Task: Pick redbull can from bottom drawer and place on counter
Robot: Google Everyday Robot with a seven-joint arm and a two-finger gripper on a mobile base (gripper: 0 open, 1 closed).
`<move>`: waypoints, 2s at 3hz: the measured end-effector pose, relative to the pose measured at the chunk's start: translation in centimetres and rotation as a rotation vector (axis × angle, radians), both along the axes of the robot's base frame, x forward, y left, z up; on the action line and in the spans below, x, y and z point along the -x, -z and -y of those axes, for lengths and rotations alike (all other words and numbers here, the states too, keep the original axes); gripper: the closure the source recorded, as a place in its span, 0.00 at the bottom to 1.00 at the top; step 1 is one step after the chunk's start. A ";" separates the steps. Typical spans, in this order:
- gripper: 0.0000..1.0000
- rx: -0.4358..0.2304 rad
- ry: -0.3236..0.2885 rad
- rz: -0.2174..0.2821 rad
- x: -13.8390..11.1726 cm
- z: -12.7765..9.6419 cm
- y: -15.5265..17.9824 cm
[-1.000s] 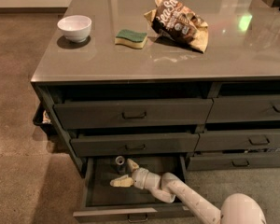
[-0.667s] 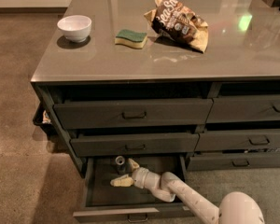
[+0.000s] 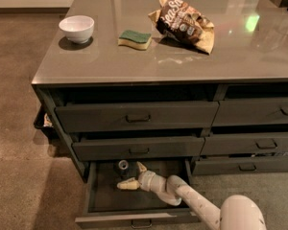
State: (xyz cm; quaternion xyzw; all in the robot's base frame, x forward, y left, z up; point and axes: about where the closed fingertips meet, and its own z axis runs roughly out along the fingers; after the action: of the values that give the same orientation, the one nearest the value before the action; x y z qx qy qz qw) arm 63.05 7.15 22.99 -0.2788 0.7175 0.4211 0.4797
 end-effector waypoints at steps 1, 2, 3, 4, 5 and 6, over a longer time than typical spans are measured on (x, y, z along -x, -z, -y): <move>0.00 0.023 0.008 -0.002 -1.2 0.2 1.6; 0.00 0.018 -0.004 -0.011 -2.0 -0.8 3.1; 0.00 0.010 -0.024 -0.017 -2.6 -2.2 4.1; 0.19 -0.015 -0.047 -0.014 -3.3 -3.9 4.7; 0.42 -0.040 -0.054 -0.012 -3.6 -4.8 5.0; 0.65 -0.058 -0.055 -0.009 -3.8 -5.2 5.1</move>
Offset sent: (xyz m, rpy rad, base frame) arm 0.0323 0.0143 -0.0486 -0.0149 0.0192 0.0147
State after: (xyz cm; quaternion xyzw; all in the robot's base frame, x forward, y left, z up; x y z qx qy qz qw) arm 66.82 12.33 17.91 -0.2827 0.6991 0.4561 0.4726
